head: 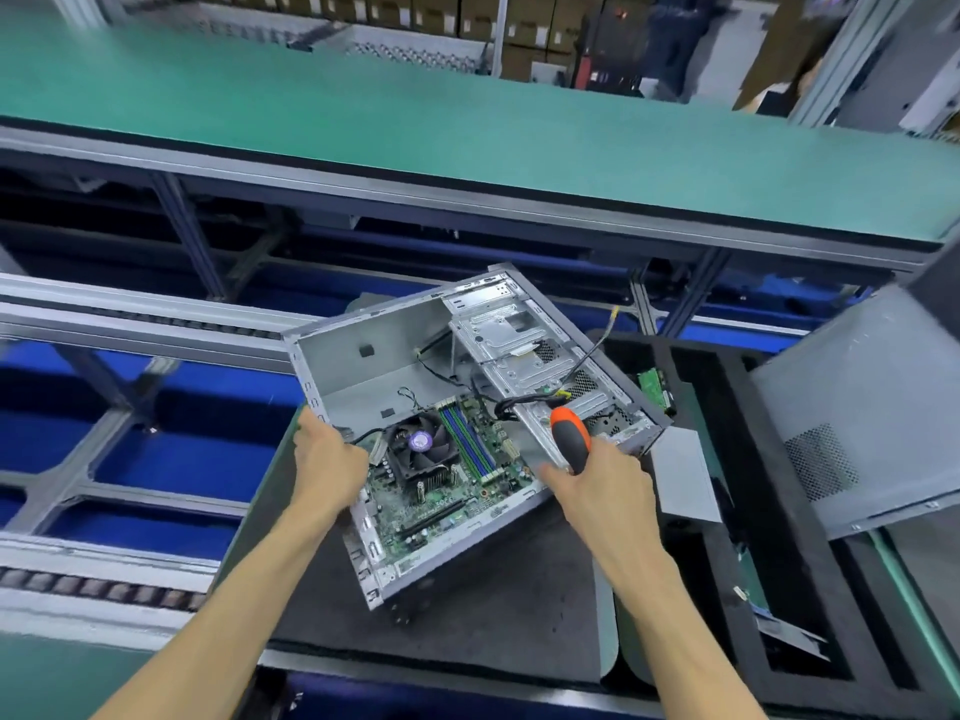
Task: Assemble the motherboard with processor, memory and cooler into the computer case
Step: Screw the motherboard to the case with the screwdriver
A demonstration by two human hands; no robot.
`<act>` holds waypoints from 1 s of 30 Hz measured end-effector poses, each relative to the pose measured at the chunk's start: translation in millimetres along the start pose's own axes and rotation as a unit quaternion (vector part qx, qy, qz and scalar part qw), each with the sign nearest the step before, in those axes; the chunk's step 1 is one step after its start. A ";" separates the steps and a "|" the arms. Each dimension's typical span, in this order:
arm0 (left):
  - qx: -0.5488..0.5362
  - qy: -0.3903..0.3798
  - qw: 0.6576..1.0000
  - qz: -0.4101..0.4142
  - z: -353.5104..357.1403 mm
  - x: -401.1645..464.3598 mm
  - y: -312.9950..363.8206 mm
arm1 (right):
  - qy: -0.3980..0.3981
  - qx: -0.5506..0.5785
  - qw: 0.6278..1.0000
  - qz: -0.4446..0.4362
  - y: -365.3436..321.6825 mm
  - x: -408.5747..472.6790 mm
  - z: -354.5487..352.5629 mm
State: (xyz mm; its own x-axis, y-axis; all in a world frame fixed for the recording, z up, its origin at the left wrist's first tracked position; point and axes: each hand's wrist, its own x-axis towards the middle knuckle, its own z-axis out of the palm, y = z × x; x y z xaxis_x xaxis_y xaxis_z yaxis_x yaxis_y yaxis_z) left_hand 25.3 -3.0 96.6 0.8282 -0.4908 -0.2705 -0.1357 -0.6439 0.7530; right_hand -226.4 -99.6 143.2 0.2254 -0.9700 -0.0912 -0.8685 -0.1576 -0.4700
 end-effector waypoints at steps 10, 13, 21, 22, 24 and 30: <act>0.093 0.060 0.994 0.010 -4.4 -11.9 -2.8 | 0.014 0.038 0.999 0.027 0.1 18.1 3.0; 0.071 0.141 0.983 0.091 -20.6 7.5 6.5 | 0.012 0.043 0.998 0.033 0.0 11.8 12.6; 0.313 -0.008 0.886 0.343 -7.5 33.1 12.9 | 0.043 0.047 0.998 0.010 1.0 17.2 23.7; 0.318 0.000 0.884 0.343 -4.7 31.8 12.2 | 0.045 0.044 0.998 0.007 3.0 20.3 23.9; 0.322 0.013 0.884 0.339 0.8 24.1 11.0 | 0.047 0.050 0.998 0.003 8.4 29.2 23.3; 0.377 -0.017 0.868 0.322 26.4 -14.5 15.5 | 0.030 0.053 0.997 -0.037 27.1 75.8 19.3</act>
State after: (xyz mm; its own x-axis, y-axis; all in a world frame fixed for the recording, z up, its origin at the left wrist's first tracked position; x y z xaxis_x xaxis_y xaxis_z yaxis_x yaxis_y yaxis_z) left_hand -3.1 -21.4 96.3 0.4334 -0.9005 0.0342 -0.8930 -0.4241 0.1510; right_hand -224.3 -173.8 106.6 0.2576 -0.9663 -0.0009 -0.7979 -0.2122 -0.5643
